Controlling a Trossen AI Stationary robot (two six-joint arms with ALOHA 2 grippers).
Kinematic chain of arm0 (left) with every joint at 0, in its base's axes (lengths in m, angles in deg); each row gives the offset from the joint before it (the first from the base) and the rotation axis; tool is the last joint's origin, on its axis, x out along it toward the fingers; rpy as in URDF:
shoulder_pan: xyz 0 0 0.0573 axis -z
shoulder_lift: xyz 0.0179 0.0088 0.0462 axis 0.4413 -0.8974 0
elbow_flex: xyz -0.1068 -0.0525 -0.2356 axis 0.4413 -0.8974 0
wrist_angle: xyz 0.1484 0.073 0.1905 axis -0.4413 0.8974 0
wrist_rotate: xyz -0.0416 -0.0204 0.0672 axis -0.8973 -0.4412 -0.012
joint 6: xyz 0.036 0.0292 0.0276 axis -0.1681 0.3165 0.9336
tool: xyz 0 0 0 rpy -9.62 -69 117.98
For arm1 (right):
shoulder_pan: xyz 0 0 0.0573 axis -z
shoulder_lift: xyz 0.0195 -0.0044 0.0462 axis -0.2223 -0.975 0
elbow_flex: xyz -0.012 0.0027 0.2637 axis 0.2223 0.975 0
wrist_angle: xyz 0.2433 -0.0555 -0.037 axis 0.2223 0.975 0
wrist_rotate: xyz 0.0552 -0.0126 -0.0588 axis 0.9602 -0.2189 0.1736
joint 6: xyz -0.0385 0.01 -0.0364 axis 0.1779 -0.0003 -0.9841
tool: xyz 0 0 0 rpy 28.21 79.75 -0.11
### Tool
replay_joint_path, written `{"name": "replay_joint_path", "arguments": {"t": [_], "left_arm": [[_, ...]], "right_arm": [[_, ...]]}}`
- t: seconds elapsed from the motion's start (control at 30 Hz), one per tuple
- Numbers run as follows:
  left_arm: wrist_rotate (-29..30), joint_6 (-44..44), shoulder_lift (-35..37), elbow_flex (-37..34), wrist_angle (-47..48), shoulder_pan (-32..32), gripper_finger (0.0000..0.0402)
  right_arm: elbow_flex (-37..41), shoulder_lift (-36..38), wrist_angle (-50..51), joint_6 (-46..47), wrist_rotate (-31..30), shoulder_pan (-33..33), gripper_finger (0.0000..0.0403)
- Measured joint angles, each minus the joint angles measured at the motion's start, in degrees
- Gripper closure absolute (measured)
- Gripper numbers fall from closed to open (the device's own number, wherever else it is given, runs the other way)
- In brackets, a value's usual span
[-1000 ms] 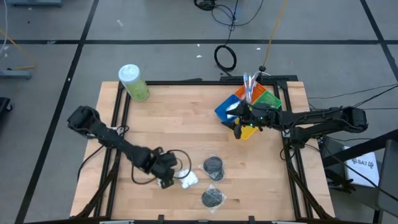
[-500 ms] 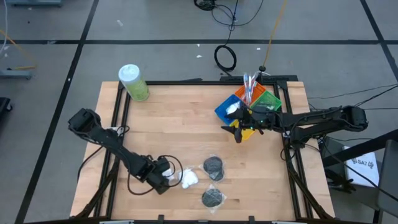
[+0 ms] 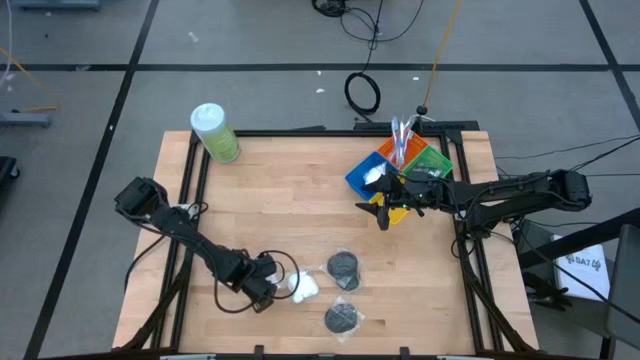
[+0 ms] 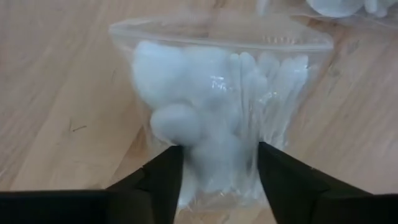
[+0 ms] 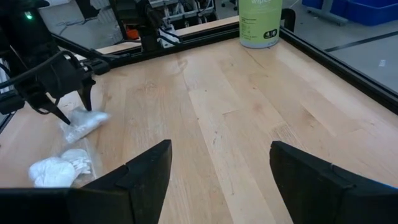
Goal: Pick & Place Travel size toiletries
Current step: Put the cotton pack into the blue bin
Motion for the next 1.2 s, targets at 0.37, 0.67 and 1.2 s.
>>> {"name": "replay_joint_path", "arguments": {"t": [0.37,0.67,1.2], "left_arm": [[-4.30,5.29,0.11,0.91,0.54,-1.35,0.0360],[1.44,17.77,-0.02,7.91,4.71,-3.58,0.0388],[34.83,53.09,0.02,19.28,6.38,-16.48,0.0395]], "right_arm": [[0.00,0.01,-0.02,-0.02,0.00,0.00,0.0147],[0.00,0.02,-0.04,1.04,0.13,0.00,0.0147],[0.02,0.00,-2.33,3.81,0.18,-2.18,0.0147]]}}
